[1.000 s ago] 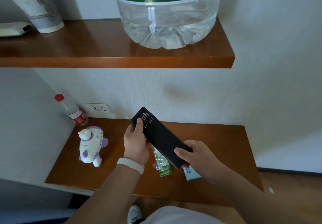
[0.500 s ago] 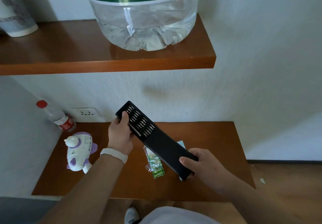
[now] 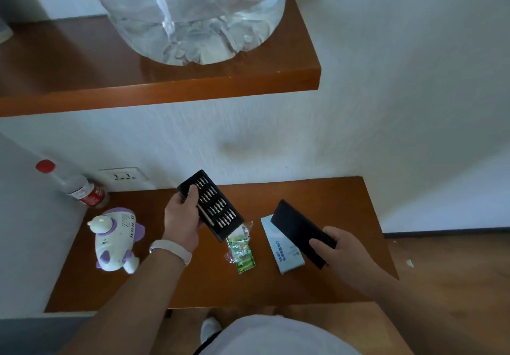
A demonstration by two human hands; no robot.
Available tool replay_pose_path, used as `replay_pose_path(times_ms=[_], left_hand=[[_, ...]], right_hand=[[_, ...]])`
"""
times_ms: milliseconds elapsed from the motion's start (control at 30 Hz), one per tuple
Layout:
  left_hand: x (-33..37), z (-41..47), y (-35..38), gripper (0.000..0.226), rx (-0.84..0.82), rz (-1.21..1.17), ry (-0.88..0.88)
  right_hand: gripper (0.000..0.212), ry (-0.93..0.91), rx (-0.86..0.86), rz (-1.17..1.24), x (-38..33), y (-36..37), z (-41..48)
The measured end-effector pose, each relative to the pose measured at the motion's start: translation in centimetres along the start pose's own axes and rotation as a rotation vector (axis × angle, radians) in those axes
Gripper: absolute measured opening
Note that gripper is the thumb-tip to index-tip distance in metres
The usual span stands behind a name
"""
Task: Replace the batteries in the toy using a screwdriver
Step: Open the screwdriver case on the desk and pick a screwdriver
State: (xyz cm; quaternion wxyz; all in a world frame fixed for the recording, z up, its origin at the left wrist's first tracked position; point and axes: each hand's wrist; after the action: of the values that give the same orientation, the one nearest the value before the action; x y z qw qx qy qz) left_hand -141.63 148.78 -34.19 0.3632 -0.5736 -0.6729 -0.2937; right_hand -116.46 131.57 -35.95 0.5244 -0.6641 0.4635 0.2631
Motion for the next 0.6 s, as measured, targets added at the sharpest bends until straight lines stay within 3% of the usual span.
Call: replay_pose_path(times_ms=[233,433,600], left_hand=[[-4.1,-0.2,2.1,0.024,-0.053,0.085,-0.133],[-5.3,-0.4,2.6,0.026,-0.070,0.115,-0.167],[-6.0,-0.4,2.3,0.025,-0.078,0.142,-0.176]], right_hand=[[0.014,0.060,0.175,-0.139,5.9,1.1,2.0],[0.007,0.014,0.282,-0.481,10.3,1.5,3.7],[0.030,0.009,0.240,-0.688,13.2,2.6,4.2]])
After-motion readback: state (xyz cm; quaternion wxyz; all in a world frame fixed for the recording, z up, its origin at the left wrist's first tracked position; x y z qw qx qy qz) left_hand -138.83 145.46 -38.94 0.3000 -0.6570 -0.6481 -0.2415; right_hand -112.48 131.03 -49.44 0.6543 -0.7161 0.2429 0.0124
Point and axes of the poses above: each hand's wrist, its own z-axis towards the middle knuckle, its own y-axis out of the palm, x = y × z, and after that the axes turned 7 degrees about -y, right-handed
